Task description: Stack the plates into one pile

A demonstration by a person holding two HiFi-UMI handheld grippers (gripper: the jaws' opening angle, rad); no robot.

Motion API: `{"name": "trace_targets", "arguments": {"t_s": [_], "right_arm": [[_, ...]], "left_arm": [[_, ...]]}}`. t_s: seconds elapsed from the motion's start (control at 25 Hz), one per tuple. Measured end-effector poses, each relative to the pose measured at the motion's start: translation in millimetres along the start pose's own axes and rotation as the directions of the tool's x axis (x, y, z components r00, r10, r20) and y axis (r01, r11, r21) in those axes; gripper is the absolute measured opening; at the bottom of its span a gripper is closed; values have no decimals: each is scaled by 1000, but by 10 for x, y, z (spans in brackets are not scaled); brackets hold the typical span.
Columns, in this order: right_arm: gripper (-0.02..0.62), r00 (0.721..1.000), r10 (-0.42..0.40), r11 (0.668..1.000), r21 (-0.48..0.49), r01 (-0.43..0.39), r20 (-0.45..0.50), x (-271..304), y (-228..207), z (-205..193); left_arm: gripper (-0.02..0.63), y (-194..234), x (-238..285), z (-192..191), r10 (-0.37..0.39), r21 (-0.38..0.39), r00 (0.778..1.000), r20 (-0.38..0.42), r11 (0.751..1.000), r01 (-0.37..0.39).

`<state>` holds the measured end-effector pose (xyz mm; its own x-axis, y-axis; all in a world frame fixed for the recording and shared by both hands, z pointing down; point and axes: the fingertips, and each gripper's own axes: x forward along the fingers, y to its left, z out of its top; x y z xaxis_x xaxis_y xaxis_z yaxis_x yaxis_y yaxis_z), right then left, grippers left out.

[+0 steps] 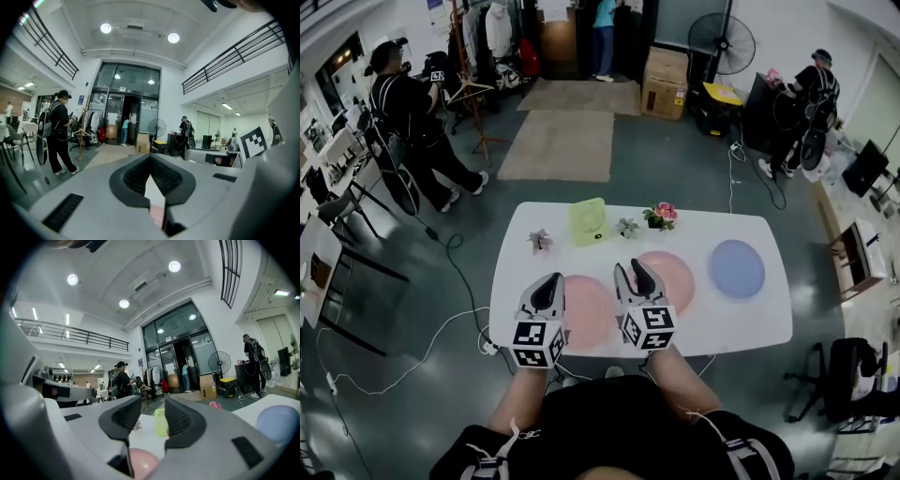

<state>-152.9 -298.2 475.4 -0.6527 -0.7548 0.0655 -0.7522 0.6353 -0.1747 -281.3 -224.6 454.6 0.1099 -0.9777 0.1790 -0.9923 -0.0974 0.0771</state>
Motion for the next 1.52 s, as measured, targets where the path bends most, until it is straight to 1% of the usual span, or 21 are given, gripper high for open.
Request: {"name": "trace_targets", "arguments": {"t_s": [0.04, 0.08, 0.28, 0.44, 0.6, 0.84, 1.12, 1.32, 1.4, 1.52], "right_arm": [[176, 1000, -5, 1000, 10, 5, -14, 42, -13, -47], [192, 999, -14, 1000, 22, 15, -33, 76, -38, -109], [193, 987, -49, 997, 53, 58, -151, 234, -167, -575], [193, 962, -62, 995, 62, 81, -267, 317, -246, -1007], [193, 919, -70, 992, 73, 106, -388, 311, -335, -1526], [193, 840, -62, 986, 99, 136, -539, 244, -400, -2177], [193, 745, -31, 970, 160, 184, -666, 139, -417, -2705], [193, 679, 41, 954, 232, 192, -733, 86, -326, -3000], [193, 661, 66, 946, 258, 198, -748, 71, -277, -3106], [187, 655, 52, 936, 265, 231, -754, 54, -292, -3154]], "left_arm": [[12, 34, -3, -8, 2, -2, 1000, -5, 1000, -2], [12, 63, -4, -20, 3, -5, 1000, -10, 1000, -3], [12, 186, 34, -100, 5, -17, 1000, -24, 1000, -5], [12, 240, 94, -108, -8, -23, 999, -34, 1000, 7], [12, 282, 153, -149, -16, -30, 999, -39, 999, 15], [12, 370, 240, -212, -26, -37, 998, -57, 999, 24], [12, 443, 338, -264, -38, -51, 997, -72, 998, 34], [12, 481, 372, -263, -38, -50, 996, -80, 998, 34], [12, 511, 369, -276, -32, -51, 996, -83, 998, 28], [12, 543, 353, -276, -24, -53, 996, -82, 998, 20]]}}
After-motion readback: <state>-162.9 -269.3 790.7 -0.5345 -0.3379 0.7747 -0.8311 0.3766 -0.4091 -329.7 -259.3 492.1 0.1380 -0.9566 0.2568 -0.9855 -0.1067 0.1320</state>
